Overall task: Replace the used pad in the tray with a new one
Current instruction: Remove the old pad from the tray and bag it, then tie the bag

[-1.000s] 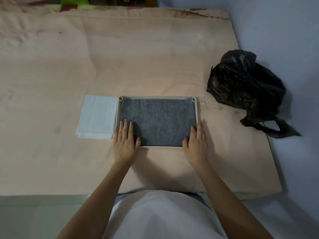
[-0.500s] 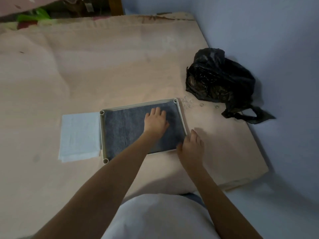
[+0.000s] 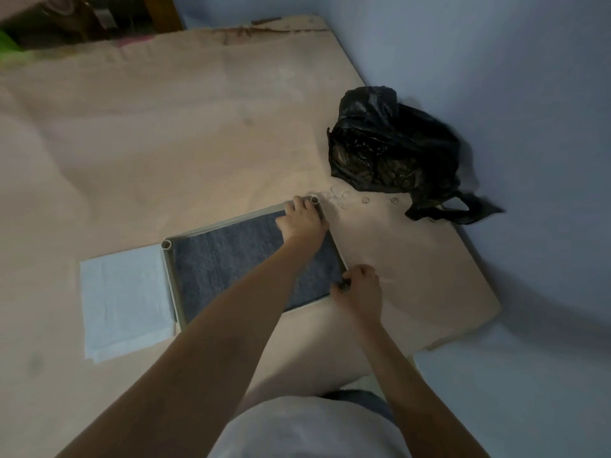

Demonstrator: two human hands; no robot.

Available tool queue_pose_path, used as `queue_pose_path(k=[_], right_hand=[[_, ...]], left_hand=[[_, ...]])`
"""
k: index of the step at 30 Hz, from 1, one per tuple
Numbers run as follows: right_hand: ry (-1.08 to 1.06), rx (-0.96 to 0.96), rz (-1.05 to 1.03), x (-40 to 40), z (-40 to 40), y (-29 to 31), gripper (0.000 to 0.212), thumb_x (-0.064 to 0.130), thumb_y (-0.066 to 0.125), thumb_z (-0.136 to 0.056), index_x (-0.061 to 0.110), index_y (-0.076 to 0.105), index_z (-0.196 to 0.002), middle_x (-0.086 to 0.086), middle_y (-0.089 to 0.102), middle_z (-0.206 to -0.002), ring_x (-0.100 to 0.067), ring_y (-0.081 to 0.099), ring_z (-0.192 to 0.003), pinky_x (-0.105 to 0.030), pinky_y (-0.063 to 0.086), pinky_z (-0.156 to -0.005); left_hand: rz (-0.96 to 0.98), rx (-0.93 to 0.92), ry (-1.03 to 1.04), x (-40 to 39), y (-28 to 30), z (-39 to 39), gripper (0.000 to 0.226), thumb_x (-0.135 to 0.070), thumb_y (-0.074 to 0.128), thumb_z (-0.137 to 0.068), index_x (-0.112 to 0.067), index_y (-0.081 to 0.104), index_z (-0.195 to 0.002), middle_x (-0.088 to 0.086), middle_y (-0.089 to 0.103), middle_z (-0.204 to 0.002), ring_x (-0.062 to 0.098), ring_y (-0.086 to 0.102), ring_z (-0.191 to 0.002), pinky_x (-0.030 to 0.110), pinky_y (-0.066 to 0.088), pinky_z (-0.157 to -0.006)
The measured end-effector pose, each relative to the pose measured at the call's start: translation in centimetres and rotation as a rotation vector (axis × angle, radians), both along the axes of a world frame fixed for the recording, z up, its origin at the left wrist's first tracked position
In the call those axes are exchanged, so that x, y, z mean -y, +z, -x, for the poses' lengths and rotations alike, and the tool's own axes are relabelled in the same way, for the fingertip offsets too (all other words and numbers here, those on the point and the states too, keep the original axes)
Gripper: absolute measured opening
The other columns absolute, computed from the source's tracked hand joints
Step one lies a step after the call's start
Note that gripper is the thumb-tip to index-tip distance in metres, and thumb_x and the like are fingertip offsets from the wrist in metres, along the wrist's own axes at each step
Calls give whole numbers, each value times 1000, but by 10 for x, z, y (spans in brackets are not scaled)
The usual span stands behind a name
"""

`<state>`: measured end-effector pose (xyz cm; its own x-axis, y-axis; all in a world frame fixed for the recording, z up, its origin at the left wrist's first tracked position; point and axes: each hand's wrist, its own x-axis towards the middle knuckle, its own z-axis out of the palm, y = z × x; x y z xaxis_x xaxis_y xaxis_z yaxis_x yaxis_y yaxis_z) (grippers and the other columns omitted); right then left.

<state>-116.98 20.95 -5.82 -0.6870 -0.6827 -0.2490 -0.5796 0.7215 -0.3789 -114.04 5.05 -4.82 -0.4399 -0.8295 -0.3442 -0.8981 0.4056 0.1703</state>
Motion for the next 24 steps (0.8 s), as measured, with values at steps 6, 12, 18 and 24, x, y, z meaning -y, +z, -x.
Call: queue_pose_path(k=[6,12,18,24], right_hand=[[192,-198,188,-5,-4,0,19,9,78,-60,9,62,-71,-10,66,-98,-36,61,-87,-38,50,-70],[311,-234,263,-7,-13,2,22,10,78,-60,10,60,-71,-7,65,-86,-30,61,-79,-33,49,-65],[289,-159,338,-4,-19,5,18,11,72,-69,8,58,-79,-7,60,-82,-27,58,-72,-34,48,-63],[359,-105,301,2,-27,5,27,13,77,-63,10,62,-86,-7,62,-85,-27,62,-74,-31,50,-62]], left_hand=[[-8,-20,58,4,2,1,60,-49,41,-95,-4,37,-134,12,40,-131,30,37,-122,41,43,-81],[-79,-74,127,8,5,0,70,-56,48,-88,-4,36,-133,12,39,-131,30,37,-123,40,44,-81],[-142,-84,168,14,11,-7,52,-33,49,-94,-5,38,-136,15,39,-134,32,36,-126,41,45,-85],[-353,-413,325,23,15,-38,37,-31,49,-93,-3,54,-116,13,62,-96,31,61,-90,37,51,-69]])
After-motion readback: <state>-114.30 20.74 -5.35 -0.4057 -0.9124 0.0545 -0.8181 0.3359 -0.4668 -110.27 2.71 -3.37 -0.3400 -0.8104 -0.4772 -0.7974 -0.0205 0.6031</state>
